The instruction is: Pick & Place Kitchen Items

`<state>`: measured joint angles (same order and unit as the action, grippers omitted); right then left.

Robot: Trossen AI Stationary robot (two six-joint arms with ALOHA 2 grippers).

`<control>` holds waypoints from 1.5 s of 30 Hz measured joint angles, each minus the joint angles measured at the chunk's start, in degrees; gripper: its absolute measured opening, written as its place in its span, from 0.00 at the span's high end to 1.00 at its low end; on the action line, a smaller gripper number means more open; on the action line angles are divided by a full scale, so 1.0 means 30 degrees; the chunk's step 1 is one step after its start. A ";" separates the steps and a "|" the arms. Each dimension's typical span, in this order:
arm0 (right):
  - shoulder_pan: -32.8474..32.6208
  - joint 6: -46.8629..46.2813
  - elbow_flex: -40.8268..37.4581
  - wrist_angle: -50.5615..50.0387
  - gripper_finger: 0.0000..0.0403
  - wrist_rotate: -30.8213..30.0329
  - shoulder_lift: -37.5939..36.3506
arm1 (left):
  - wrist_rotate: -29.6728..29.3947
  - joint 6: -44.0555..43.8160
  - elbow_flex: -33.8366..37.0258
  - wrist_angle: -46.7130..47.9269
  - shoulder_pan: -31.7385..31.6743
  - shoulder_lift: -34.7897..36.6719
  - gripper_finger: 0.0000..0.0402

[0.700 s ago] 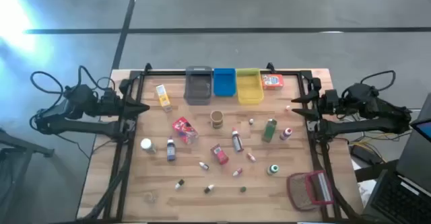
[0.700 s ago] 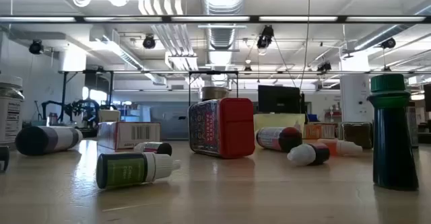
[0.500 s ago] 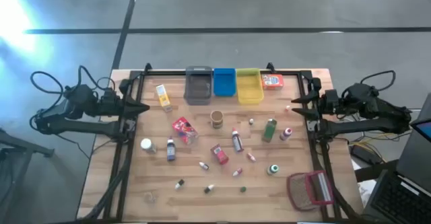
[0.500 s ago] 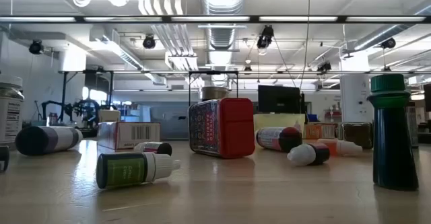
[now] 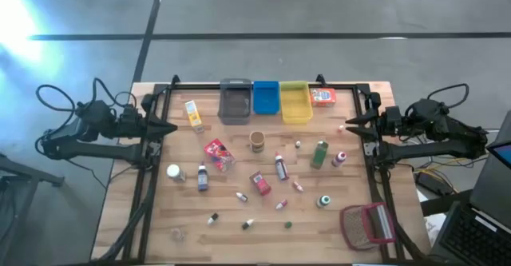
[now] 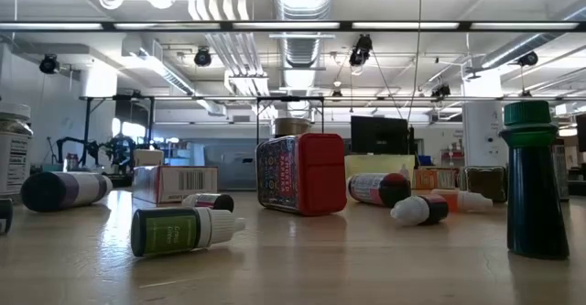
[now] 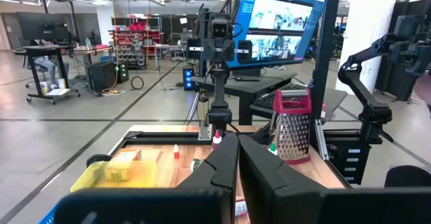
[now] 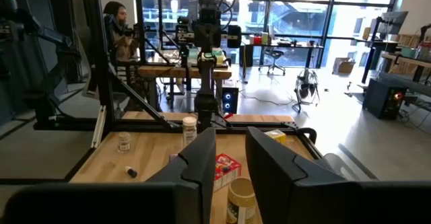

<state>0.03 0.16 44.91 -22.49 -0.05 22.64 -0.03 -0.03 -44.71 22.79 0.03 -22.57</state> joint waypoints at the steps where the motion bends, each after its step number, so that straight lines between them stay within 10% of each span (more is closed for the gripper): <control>1: 0.0002 -0.0015 0.0000 -0.0002 0.83 0.0000 0.0002 | 0.0007 0.0003 0.0001 -0.0001 -0.0003 -0.0006 0.95; 21: -0.0005 0.1128 0.0000 0.2886 0.84 -0.0078 0.0178 | 0.0001 0.0001 -0.0005 -0.0001 -0.0005 0.0000 0.95; 32: 0.0017 0.2266 0.0003 0.2417 0.77 -0.7067 0.2207 | 0.0006 -0.0001 0.0001 0.0003 -0.0003 -0.0003 0.95; 45: 0.0960 0.1489 0.0177 0.1094 0.71 -0.7494 0.4522 | 0.0002 -0.0001 -0.0006 -0.0001 0.0001 0.0001 0.95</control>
<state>2.91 4.63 45.44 -19.21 -22.54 36.21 -0.02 -0.03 -44.73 22.79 0.03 -22.57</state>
